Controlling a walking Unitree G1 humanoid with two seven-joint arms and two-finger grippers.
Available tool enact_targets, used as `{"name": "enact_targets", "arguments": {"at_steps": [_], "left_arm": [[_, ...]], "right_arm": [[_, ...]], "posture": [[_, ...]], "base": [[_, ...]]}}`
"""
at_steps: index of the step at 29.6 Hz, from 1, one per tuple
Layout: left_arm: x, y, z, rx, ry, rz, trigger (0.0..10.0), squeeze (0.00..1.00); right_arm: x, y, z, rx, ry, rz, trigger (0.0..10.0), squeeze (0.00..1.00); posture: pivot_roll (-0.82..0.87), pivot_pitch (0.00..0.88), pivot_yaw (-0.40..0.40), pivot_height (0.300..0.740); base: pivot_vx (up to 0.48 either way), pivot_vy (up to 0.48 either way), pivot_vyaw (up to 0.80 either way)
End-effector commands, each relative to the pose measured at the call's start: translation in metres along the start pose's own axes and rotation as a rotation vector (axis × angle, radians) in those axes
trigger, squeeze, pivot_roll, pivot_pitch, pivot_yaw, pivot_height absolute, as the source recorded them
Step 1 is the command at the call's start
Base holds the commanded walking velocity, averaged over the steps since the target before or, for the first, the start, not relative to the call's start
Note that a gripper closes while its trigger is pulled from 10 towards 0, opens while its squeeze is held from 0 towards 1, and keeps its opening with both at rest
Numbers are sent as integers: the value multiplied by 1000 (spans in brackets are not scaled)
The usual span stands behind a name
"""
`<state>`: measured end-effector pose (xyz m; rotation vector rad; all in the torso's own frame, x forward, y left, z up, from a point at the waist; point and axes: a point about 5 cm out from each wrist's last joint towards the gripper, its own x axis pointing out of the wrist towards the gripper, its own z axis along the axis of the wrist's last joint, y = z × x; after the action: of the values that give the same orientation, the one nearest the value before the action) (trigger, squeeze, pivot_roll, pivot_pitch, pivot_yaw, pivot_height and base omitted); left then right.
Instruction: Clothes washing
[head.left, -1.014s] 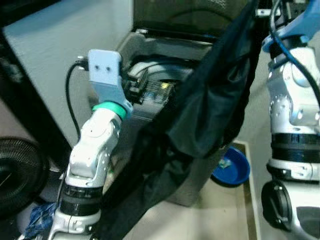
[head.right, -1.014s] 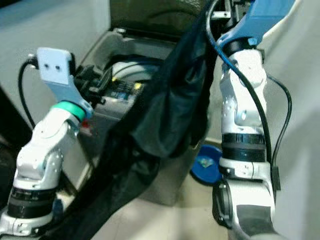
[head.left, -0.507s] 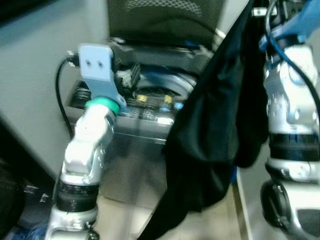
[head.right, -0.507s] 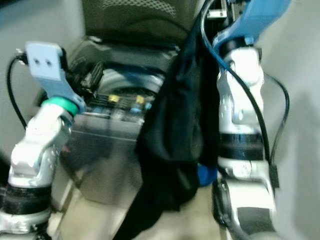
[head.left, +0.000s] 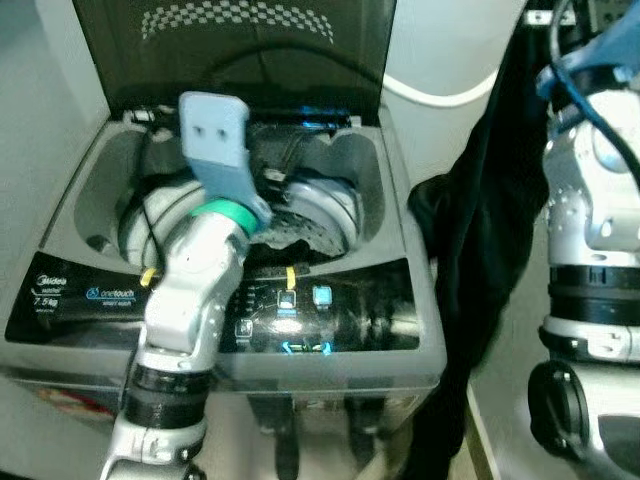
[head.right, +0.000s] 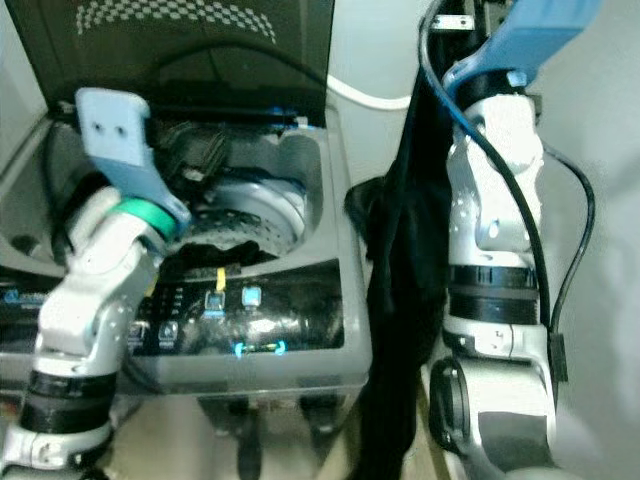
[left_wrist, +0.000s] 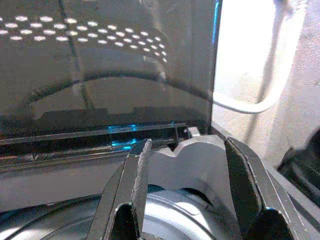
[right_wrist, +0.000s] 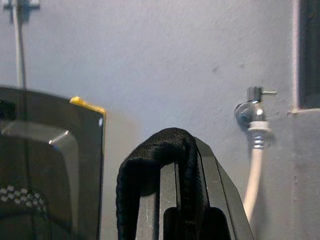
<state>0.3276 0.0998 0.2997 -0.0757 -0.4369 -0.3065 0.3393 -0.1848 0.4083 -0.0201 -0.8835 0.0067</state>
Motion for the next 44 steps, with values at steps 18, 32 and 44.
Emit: {"name": "enact_targets", "arguments": {"at_steps": [18, 32, 44], "left_arm": [[-21, -5, 30, 35, -47, -476, 10000, 0], [-26, -87, 6, -237, 42, -1003, 10000, 0], [70, 55, 16, 127, -25, 134, 10000, 0]], "right_arm": [[7, 55, 56, 322, -221, 515, 10000, 0], [58, 57, 187, 808, -619, 743, 10000, 0], [39, 25, 196, 847, -658, 781, 10000, 0]], "posture": [[50, 68, 28, 740], [20, 62, 19, 740], [6, 73, 26, 740]], "base": [[0, 0, 0], [0, 0, 0], [0, 0, 0]]}}
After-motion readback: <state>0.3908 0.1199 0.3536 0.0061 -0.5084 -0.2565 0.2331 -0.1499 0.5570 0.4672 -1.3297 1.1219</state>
